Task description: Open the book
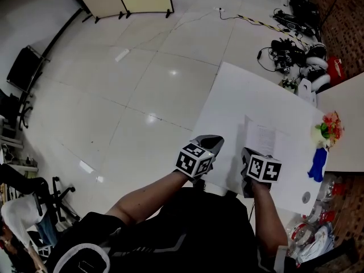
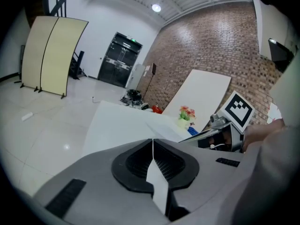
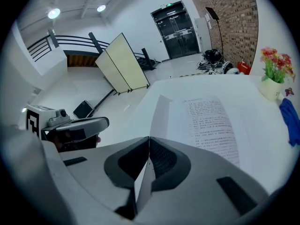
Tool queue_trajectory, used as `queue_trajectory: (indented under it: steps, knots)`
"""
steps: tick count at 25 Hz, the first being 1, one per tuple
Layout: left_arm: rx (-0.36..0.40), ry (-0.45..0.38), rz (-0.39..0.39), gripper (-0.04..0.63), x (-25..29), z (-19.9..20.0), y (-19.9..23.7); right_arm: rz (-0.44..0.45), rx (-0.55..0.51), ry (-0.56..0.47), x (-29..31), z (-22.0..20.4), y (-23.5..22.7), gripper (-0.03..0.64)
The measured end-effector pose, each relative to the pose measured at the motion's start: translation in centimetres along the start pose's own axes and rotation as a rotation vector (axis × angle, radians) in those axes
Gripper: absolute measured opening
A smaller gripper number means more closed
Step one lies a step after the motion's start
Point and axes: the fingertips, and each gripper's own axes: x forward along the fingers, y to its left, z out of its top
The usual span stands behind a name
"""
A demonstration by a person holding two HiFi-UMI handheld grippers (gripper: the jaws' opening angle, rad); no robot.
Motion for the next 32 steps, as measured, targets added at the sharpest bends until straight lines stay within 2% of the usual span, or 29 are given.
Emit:
queue_trajectory:
  steps: [13,20,32]
  knots:
    - [0.006,0.012,-0.081,0.009,2.4,0.1,-2.9,-0.120,-0.054,-0.086,-4.6,1.6,-2.6,0.006]
    - [0.017,0.022,-0.120,0.009,3.6,0.5,-4.3,-0.115,-0.016,-0.108,-5.3,2.0,-3.3,0.006]
    - [-0.011,0.036,-0.046,0.009,1.9,-0.9,-1.3,-0.098,-0.051,-0.013,-0.5,-0.4,-2.6,0.006]
